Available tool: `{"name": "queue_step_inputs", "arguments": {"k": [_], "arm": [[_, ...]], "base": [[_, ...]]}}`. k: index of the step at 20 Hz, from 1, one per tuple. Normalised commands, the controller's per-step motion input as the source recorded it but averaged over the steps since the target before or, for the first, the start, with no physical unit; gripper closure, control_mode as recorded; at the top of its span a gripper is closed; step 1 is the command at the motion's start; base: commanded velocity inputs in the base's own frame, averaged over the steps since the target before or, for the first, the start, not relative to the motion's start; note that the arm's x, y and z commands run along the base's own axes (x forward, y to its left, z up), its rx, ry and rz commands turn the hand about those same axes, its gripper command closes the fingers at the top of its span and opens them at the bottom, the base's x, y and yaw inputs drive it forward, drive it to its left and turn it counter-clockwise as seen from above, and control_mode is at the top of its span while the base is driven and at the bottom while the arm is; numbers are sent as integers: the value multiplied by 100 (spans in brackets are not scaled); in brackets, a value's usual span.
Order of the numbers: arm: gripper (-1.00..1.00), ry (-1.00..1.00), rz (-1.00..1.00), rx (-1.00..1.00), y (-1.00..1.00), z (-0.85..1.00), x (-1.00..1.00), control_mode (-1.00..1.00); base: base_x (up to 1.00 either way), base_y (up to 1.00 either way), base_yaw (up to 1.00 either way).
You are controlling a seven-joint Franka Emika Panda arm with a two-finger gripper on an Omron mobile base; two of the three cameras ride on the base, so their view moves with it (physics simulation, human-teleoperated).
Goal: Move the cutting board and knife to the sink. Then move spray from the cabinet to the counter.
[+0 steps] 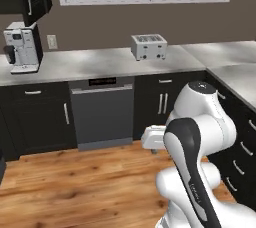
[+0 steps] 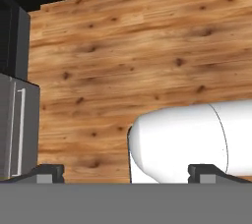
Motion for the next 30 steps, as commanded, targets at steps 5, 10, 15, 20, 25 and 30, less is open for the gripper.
{"name": "queue_step_inputs", "arguments": {"k": [5, 10, 15, 20, 25, 30], "arm": [[-100, 0, 0, 0, 0, 0, 0, 100], [-100, 0, 0, 0, 0, 0, 0, 100], [-100, 0, 0, 0, 0, 0, 0, 100], [-100, 0, 0, 0, 0, 0, 0, 100], [-100, 0, 0, 0, 0, 0, 0, 100], [-100, 0, 0, 0, 0, 0, 0, 100]], "base": [[74, 60, 0], [65, 72, 0], [70, 66, 0], [67, 33, -1], [45, 14, 13], [27, 19, 42]]}}
